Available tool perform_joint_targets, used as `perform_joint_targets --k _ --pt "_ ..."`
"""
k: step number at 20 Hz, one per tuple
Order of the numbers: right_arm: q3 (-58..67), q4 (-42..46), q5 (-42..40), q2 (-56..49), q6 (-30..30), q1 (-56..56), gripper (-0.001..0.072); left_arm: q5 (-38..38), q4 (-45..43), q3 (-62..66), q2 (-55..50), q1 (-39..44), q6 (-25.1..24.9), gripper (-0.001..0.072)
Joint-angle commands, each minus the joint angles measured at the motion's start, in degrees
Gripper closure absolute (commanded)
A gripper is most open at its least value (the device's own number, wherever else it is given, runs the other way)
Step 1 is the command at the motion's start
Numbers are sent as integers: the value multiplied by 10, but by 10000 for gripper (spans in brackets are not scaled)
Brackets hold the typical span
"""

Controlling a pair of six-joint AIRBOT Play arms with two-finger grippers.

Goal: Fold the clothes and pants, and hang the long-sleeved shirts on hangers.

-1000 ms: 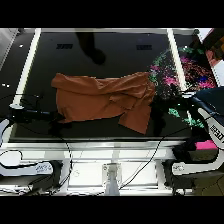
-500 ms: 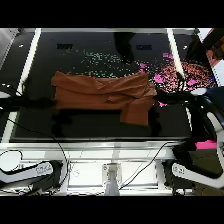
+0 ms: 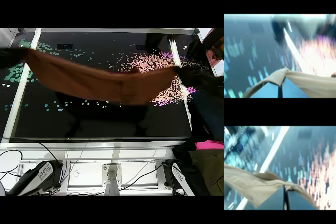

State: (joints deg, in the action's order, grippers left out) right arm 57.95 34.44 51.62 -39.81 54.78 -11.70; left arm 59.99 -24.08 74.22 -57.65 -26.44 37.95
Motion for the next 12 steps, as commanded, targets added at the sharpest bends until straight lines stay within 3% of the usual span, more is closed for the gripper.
perform_joint_targets --k 1,5,12 --pt "79 3 -14 94 -2 0 699 -134 35 18 99 0 -14 686" --pt "169 3 -17 133 28 0 699 -213 35 18 193 0 -14 685" --pt "244 3 -2 144 76 0 699 -244 -24 18 290 0 -14 685"
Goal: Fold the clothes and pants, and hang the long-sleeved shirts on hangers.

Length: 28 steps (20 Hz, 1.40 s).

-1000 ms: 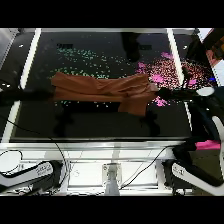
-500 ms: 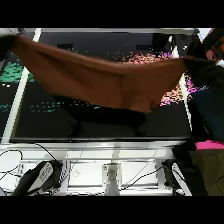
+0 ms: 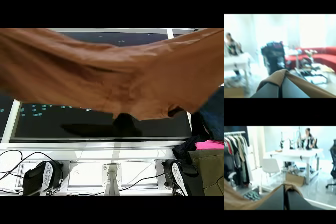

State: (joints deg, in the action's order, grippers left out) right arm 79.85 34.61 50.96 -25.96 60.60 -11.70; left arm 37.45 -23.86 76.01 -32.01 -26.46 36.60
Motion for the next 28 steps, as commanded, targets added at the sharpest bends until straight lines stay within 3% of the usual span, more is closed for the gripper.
perform_joint_targets --k 1,5,11,13,17,20,23,26,28 --pt "25 6 3 3 18 0 699 -18 -30 0 36 0 0 685" --pt "25 21 2 -41 19 0 700 10 -31 -1 4 0 2 686" --pt "23 23 9 -209 41 0 699 224 -31 -2 -172 3 11 686" --pt "23 23 24 -284 47 0 699 264 -31 -2 -259 21 9 686" --pt "23 18 34 -426 47 25 699 211 -31 -2 -400 80 -62 686" --pt "24 18 22 -497 47 66 699 101 -31 -2 -459 123 -62 687" --pt "24 24 -48 -524 36 107 699 14 -31 -2 -473 146 -62 687" --pt "23 72 -130 -525 21 129 699 -3 -34 -2 -474 146 -62 686" --pt "23 123 -136 -525 23 129 699 -3 -69 -2 -475 146 -62 686"
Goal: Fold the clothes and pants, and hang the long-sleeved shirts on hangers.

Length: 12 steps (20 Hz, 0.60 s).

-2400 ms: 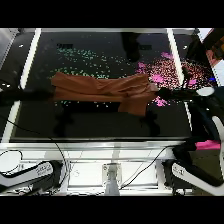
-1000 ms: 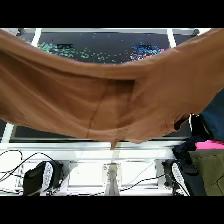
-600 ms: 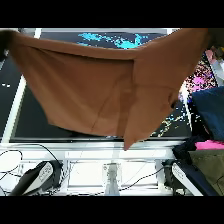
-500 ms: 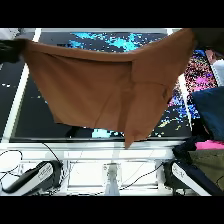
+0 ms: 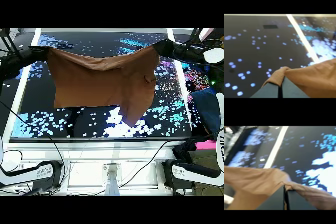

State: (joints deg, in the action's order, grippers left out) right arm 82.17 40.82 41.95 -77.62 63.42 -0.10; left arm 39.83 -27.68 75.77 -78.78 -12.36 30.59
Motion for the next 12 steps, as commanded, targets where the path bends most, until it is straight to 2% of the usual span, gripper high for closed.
perform_joint_targets --k 1,6,8,11,12 --pt "0 92 -42 -9 1 12 699 -26 -55 0 -8 5 -1 687" --pt "0 165 -13 -35 5 12 699 -17 -136 0 -9 4 1 687" --pt "0 177 -20 -57 28 12 699 -17 -143 -1 -16 1 3 687" --pt "0 178 -64 -91 61 12 699 -24 -143 -2 -45 -4 37 687" --pt "0 178 -95 -99 84 12 700 -50 -143 -2 -57 -6 73 687"
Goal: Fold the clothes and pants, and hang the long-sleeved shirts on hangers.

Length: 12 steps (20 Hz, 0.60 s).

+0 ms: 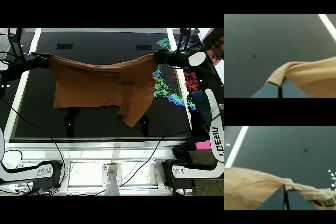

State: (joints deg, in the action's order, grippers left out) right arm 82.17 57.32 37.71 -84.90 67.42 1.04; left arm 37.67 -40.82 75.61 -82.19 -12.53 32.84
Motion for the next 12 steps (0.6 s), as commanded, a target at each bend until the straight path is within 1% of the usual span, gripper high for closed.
perform_joint_targets --k 1,2,3,4,6,7,10,12 --pt "0 13 -87 -30 71 0 700 -70 -12 0 -35 -7 111 687" --pt "0 11 -126 -33 103 0 700 -110 -11 0 -43 -8 165 687" --pt "0 9 -163 -33 129 0 699 -143 -11 0 -51 -8 202 687" --pt "0 0 -198 -35 147 2 699 -161 -8 0 -57 -7 213 687" --pt "0 -13 -245 -40 146 6 699 -180 5 0 -68 3 212 686" --pt "0 -12 -254 -45 145 9 699 -191 3 0 -73 10 212 687" --pt "-3 -9 -244 -73 143 14 699 -201 3 0 -97 33 212 686" --pt "-3 -1 -219 -97 143 15 699 -201 3 0 -116 44 207 687"
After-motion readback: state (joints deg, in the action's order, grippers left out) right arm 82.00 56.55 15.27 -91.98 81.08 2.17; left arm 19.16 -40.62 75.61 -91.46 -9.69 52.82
